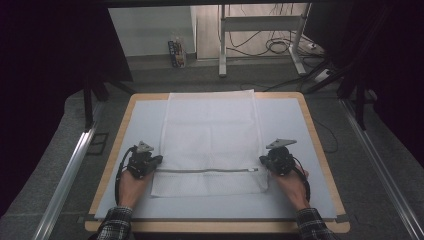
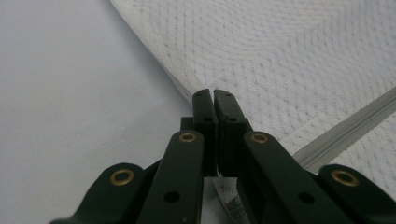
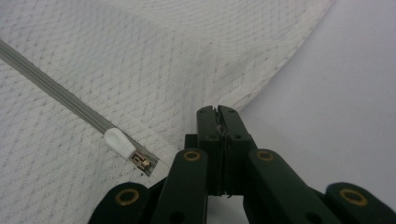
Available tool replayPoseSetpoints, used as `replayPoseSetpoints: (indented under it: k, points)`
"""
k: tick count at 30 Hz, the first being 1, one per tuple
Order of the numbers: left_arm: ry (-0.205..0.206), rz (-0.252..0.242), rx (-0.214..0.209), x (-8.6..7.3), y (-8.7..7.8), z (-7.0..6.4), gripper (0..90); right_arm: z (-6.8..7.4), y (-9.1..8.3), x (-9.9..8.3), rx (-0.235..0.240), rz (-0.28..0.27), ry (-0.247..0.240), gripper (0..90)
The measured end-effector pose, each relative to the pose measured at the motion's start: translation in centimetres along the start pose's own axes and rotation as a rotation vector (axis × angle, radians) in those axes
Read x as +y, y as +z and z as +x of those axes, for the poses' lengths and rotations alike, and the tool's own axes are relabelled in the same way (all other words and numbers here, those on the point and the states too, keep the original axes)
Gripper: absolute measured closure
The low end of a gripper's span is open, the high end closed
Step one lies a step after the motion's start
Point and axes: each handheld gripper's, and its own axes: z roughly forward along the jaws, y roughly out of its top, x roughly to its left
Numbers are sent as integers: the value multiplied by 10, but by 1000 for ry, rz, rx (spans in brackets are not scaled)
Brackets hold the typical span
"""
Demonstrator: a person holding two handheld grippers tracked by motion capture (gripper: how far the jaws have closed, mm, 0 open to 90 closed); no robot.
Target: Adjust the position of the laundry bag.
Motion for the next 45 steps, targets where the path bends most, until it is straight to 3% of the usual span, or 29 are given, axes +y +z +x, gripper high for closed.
replayPoseSetpoints:
  k: [8, 21, 26, 34, 45]
  points:
    - [61, 16, 3, 1, -3, -11, 884, 2, -9, -6, 8, 20, -27, 874]
    - [97, 12, -45, -4, -17, -25, 874, 2, -27, -15, 20, 9, -31, 874]
    - [104, 16, -59, -6, -20, -28, 874, 3, -32, -18, 18, 13, -41, 874]
    - [72, 7, -114, -10, -27, -27, 877, 9, -38, -23, 16, 35, -57, 872]
    - [106, 33, -126, -16, -33, -38, 875, 14, -49, -31, 16, 47, -59, 872]
